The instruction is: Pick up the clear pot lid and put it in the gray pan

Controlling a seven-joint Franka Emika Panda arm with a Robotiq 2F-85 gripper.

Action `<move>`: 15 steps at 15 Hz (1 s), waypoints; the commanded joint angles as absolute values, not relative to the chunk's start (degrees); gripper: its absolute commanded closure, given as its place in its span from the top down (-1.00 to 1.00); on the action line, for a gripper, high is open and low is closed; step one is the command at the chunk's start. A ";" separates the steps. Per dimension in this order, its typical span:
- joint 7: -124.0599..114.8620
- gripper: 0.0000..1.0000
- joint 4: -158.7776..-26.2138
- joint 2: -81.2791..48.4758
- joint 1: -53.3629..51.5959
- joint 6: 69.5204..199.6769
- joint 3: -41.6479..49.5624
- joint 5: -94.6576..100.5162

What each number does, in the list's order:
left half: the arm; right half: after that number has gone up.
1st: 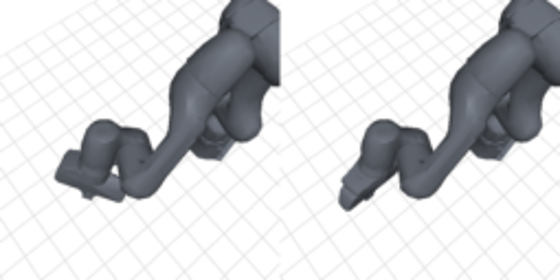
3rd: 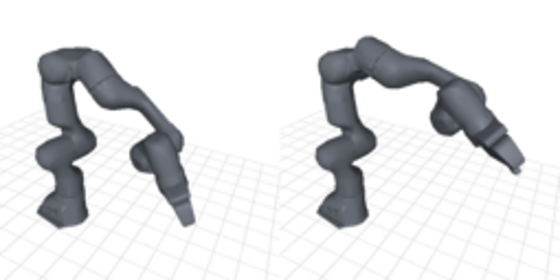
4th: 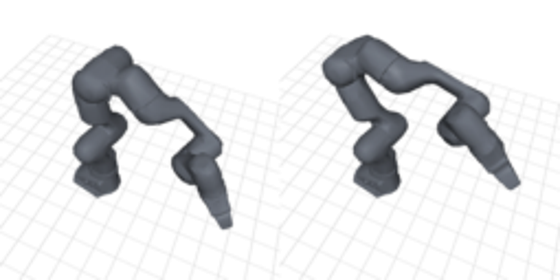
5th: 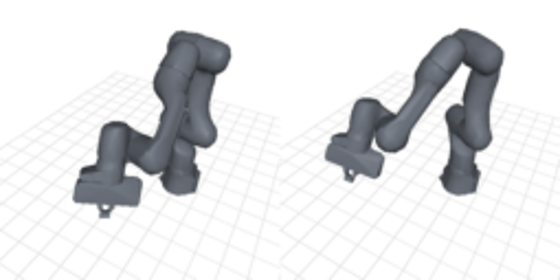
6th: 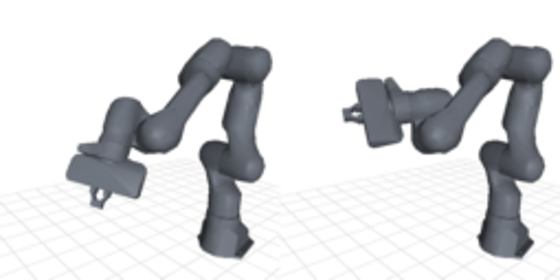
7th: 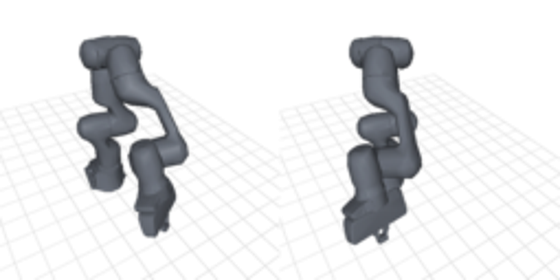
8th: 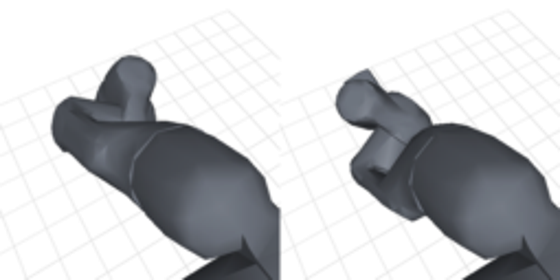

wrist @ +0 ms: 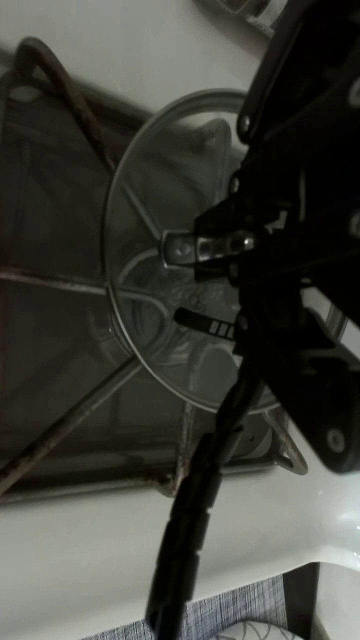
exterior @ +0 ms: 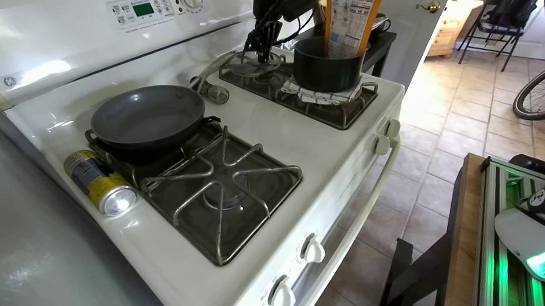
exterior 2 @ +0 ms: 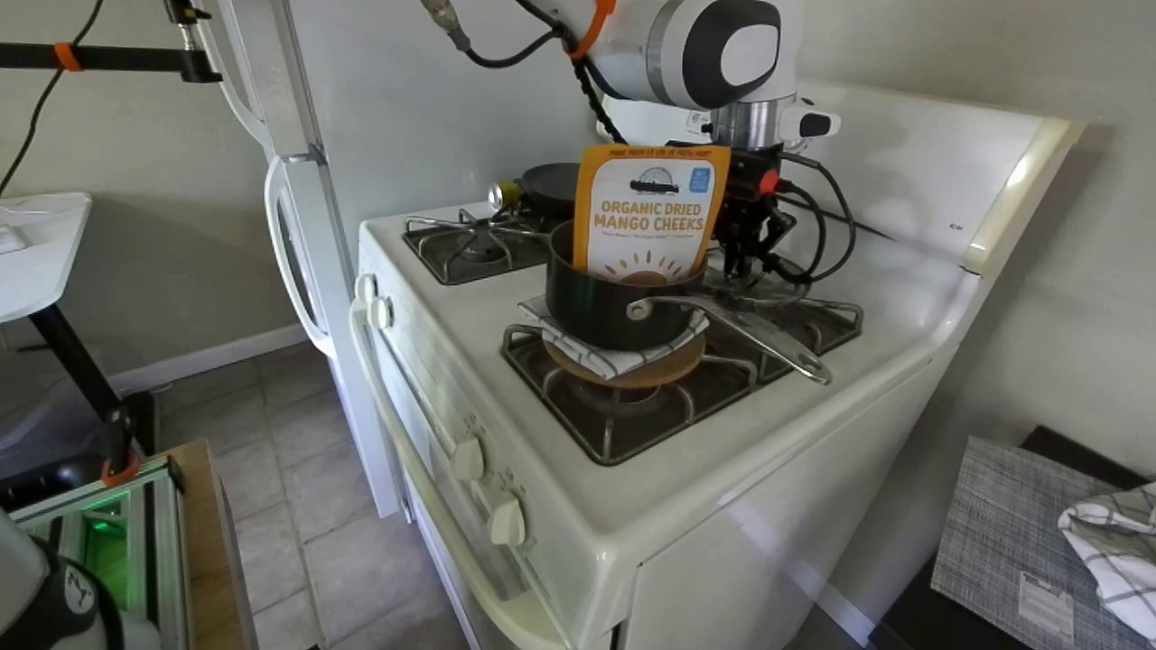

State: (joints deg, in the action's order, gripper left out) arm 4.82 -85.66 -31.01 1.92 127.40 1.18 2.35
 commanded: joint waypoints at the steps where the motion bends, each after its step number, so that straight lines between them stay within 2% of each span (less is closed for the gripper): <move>1: 4.39 -0.93 -86.56 -27.85 1.76 125.61 0.74 2.01; 10: 4.24 -0.92 -86.20 -19.83 1.62 121.17 0.50 1.53; 15: 7.95 -0.92 -89.70 -13.11 -0.39 118.40 -2.80 0.41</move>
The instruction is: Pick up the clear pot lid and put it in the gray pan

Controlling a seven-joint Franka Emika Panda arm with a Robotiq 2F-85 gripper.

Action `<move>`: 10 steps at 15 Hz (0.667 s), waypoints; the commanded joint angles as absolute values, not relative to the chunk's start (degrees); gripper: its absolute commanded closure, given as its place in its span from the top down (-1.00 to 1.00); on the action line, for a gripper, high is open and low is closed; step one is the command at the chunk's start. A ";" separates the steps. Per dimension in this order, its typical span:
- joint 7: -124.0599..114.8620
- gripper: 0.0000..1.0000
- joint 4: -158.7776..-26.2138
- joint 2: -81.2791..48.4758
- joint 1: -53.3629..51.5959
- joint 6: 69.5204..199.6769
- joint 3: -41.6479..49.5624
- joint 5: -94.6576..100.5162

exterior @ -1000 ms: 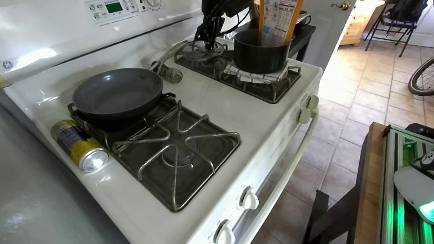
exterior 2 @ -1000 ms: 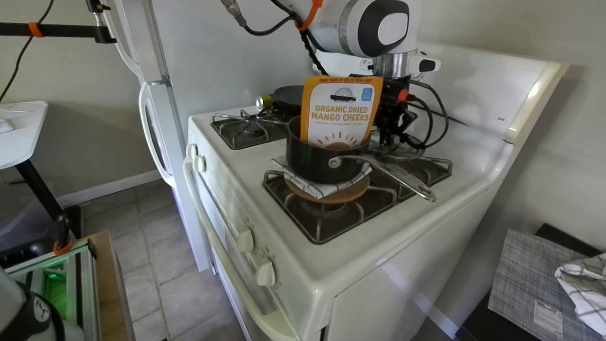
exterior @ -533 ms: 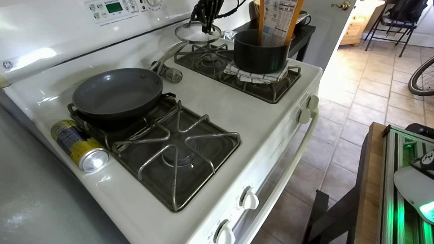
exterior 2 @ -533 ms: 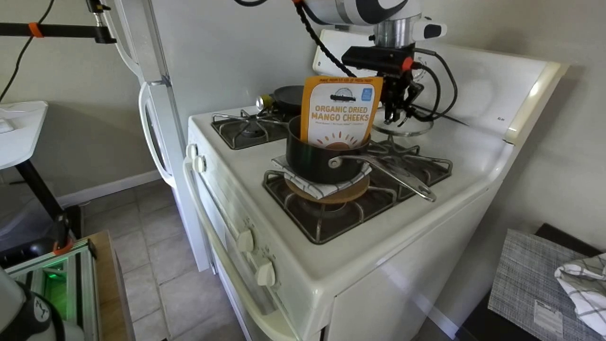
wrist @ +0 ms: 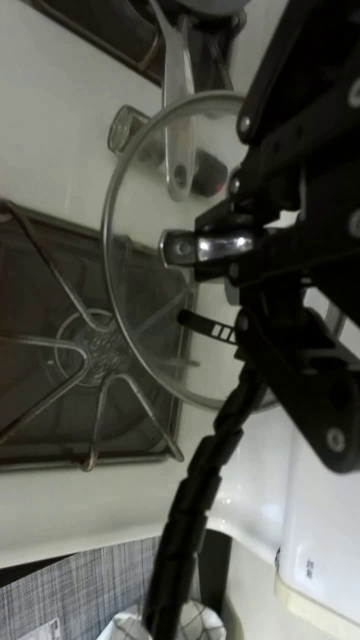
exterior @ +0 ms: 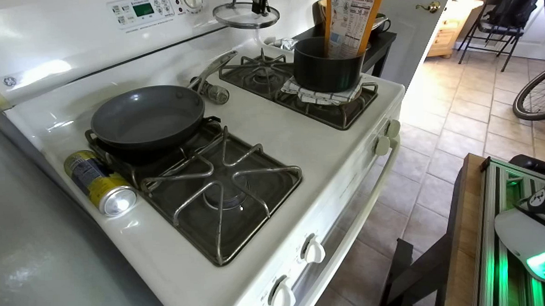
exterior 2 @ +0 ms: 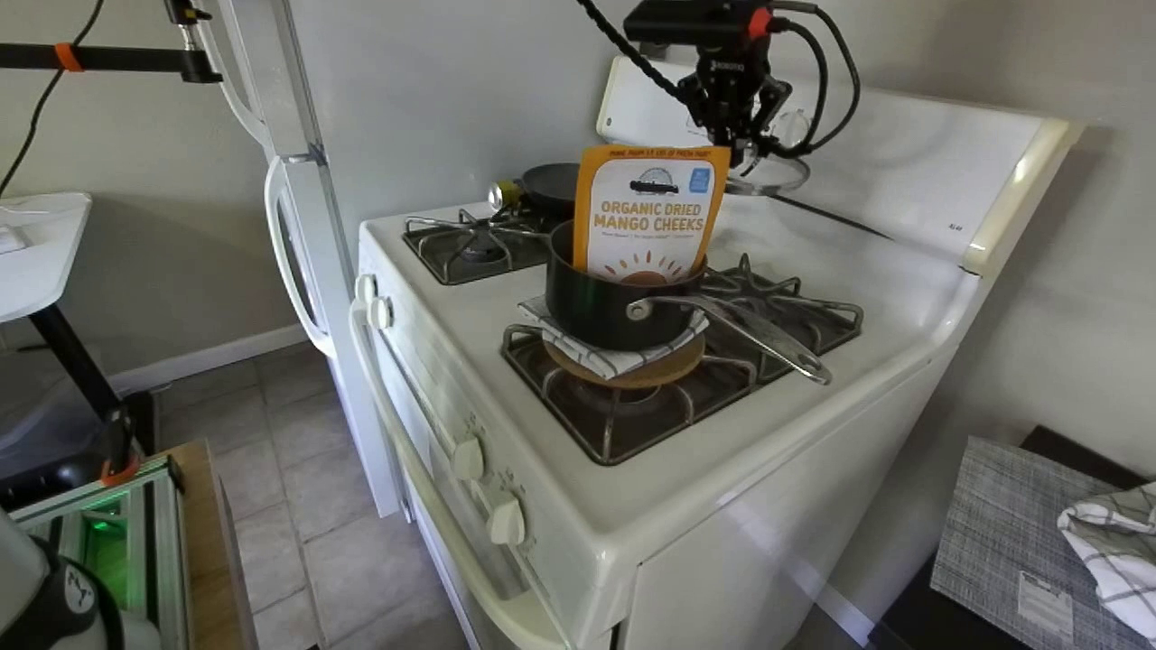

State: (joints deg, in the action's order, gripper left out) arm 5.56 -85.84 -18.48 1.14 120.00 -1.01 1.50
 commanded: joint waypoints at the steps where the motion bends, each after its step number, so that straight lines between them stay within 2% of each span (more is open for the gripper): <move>1: 9.22 -0.92 -91.85 -11.31 -1.12 118.40 -3.89 0.07; 8: 13.39 -0.93 -102.23 -3.73 -7.61 118.62 -10.19 -1.20; 9: 11.76 -0.73 -98.17 -6.27 -7.16 118.18 -9.19 0.13; 10: 11.76 -0.73 -99.53 -5.65 -7.96 118.20 -9.83 0.09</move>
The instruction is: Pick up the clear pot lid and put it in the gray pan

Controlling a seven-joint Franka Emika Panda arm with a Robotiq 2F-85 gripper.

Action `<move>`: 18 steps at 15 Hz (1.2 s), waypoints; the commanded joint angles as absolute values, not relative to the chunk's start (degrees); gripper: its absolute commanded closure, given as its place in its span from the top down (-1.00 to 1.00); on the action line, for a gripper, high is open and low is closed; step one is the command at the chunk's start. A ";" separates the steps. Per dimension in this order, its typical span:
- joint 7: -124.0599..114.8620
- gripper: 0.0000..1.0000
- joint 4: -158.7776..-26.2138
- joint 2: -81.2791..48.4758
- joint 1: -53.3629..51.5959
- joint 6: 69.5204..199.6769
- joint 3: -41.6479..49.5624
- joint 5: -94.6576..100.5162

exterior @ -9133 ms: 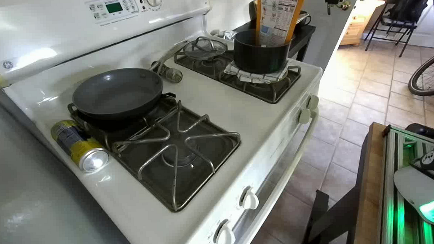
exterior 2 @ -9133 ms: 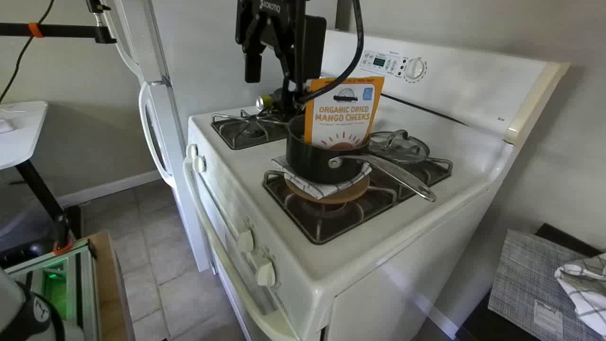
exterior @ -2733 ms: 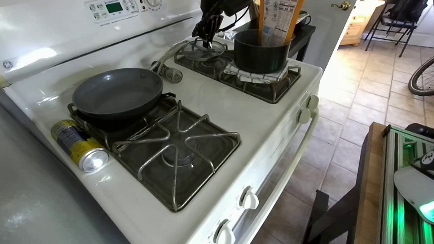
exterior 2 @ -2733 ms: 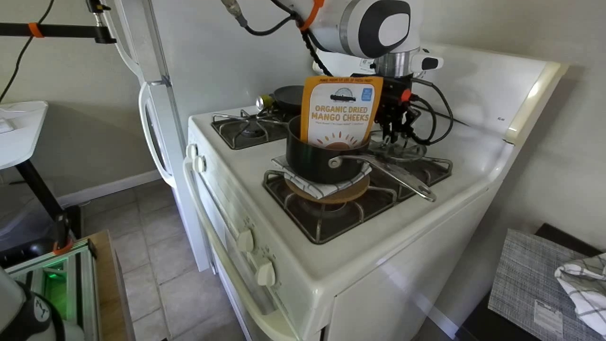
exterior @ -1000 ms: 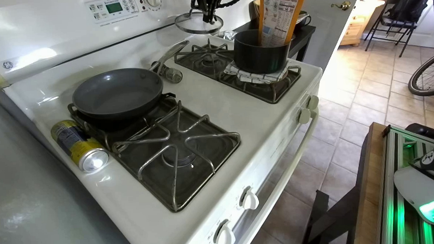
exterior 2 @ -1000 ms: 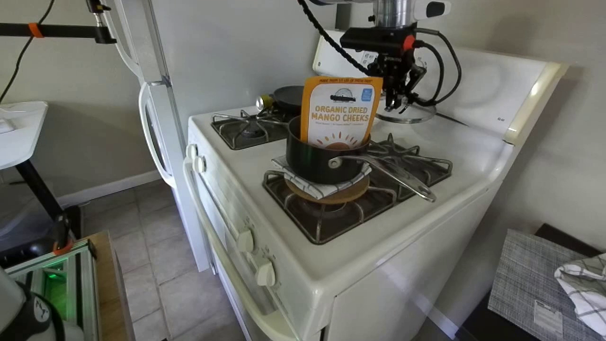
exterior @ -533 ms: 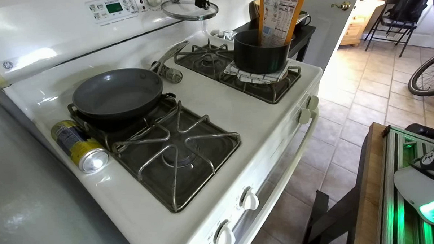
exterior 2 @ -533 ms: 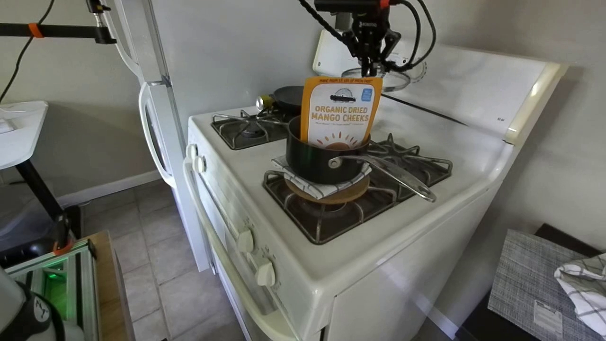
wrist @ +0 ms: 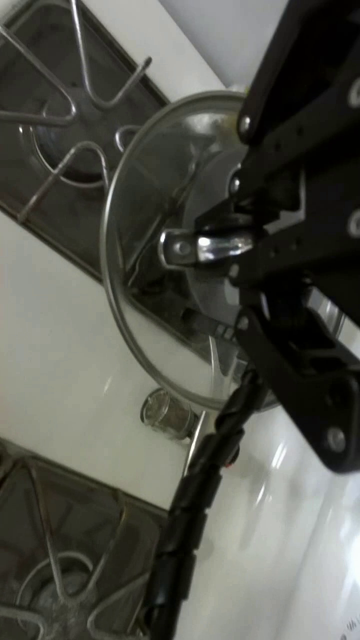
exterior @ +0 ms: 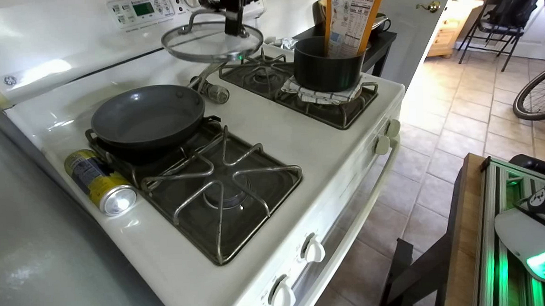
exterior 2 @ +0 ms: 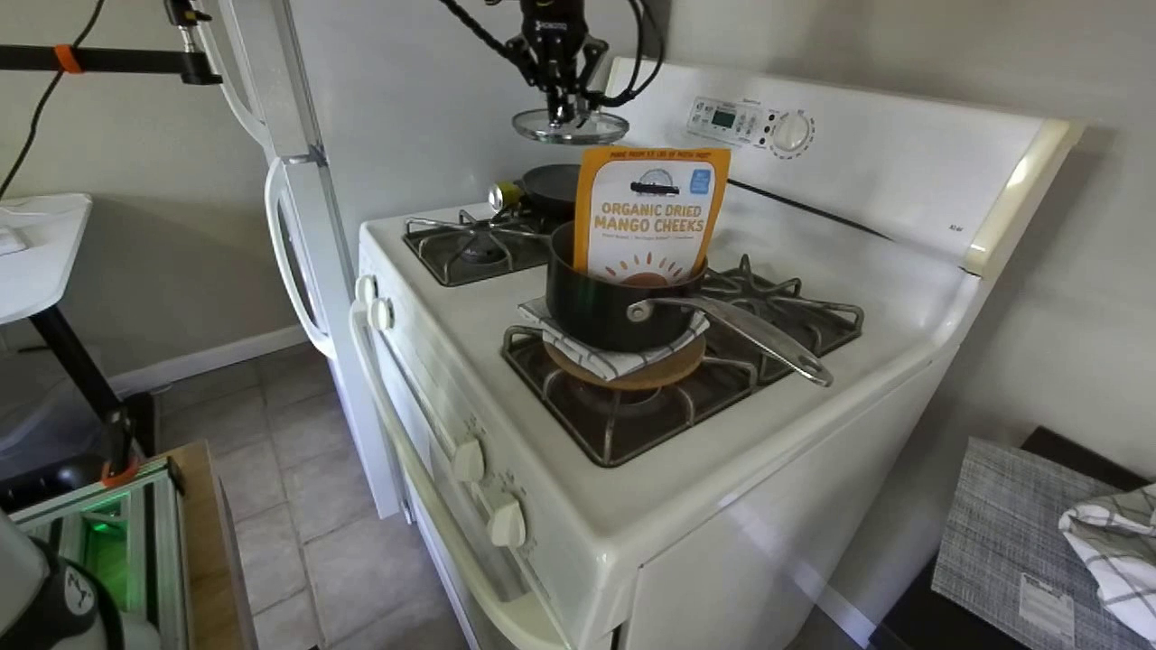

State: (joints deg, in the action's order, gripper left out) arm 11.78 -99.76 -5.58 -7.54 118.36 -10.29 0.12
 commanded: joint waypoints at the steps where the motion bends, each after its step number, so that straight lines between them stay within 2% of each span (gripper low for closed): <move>1: 11.73 -0.73 -100.31 -5.39 -8.48 118.12 -10.18 0.10; 5: 12.25 -0.73 -100.90 -5.36 -8.20 118.13 -9.96 0.10; 6: 12.39 -0.93 -100.90 -5.36 -8.14 118.13 -9.88 0.10; 13: 10.56 -0.93 -94.14 -16.80 -12.87 122.07 -12.44 3.21; 18: 9.12 -0.93 -84.34 -23.13 -15.48 121.50 -11.59 8.07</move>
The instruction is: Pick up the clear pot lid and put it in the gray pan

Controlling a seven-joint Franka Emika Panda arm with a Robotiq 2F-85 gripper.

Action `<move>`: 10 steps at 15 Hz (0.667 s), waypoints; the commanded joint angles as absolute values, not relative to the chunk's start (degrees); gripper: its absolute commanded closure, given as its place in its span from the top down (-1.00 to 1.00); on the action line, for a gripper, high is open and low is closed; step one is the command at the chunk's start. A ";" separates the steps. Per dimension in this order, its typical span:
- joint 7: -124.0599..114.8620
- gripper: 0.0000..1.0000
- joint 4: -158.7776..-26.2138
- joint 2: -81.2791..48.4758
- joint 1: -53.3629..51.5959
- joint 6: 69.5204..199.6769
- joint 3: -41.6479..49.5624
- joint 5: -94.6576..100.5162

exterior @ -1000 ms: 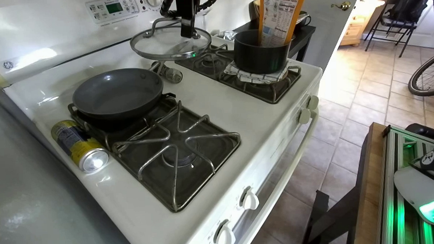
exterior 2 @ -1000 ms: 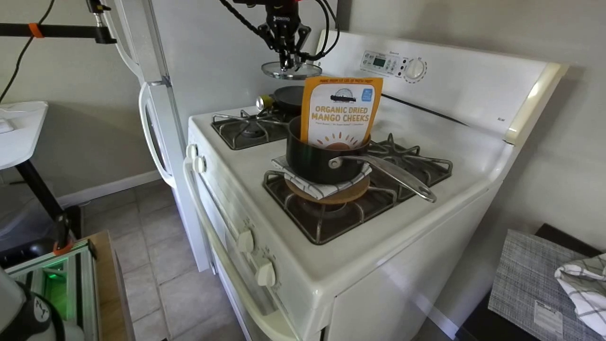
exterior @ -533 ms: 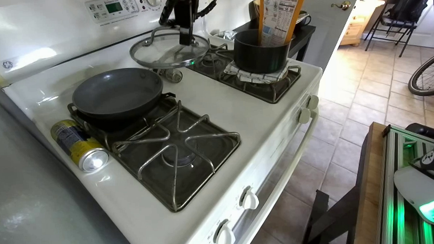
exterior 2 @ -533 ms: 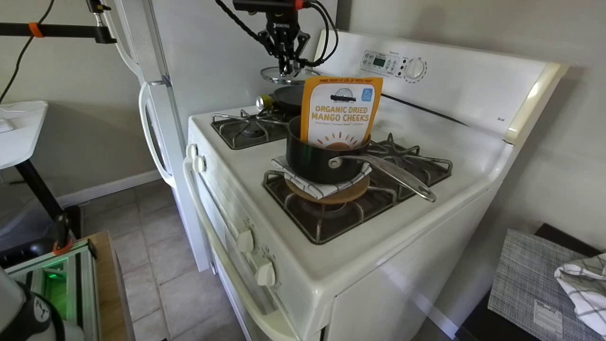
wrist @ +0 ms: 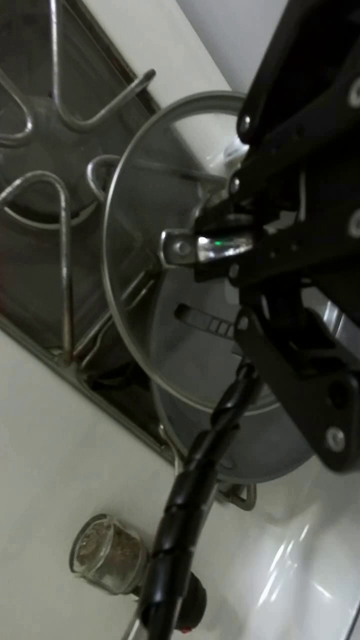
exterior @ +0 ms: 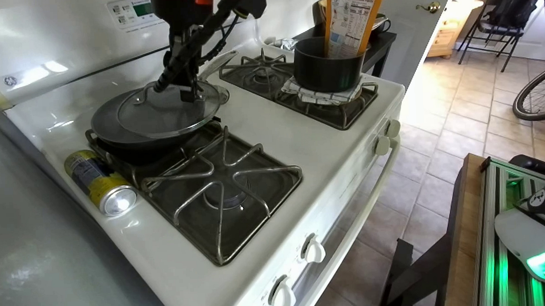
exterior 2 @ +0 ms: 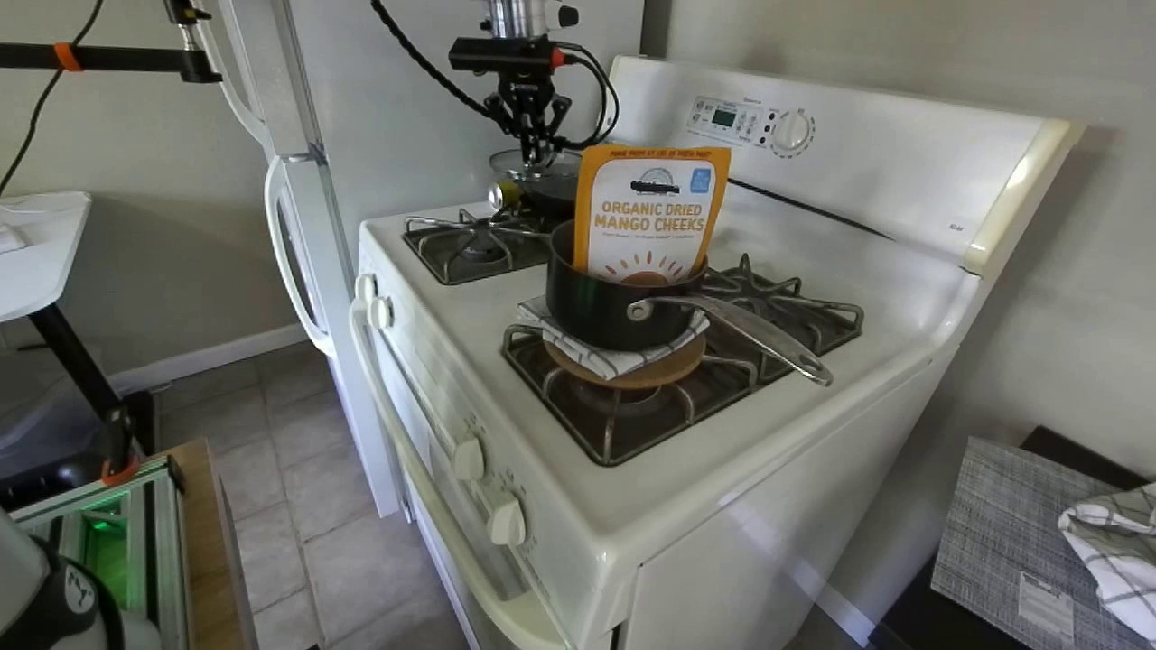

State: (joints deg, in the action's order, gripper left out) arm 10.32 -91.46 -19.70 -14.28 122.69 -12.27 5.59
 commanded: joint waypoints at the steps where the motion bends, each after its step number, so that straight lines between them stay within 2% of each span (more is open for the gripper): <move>1: 9.21 -0.93 -82.31 -24.40 -15.79 121.01 -11.43 8.72; 10: 8.25 -0.93 -71.77 -34.19 -16.02 119.12 -10.24 7.29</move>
State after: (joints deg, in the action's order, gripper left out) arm 9.50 -77.20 -30.87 -15.06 121.65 -11.17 7.34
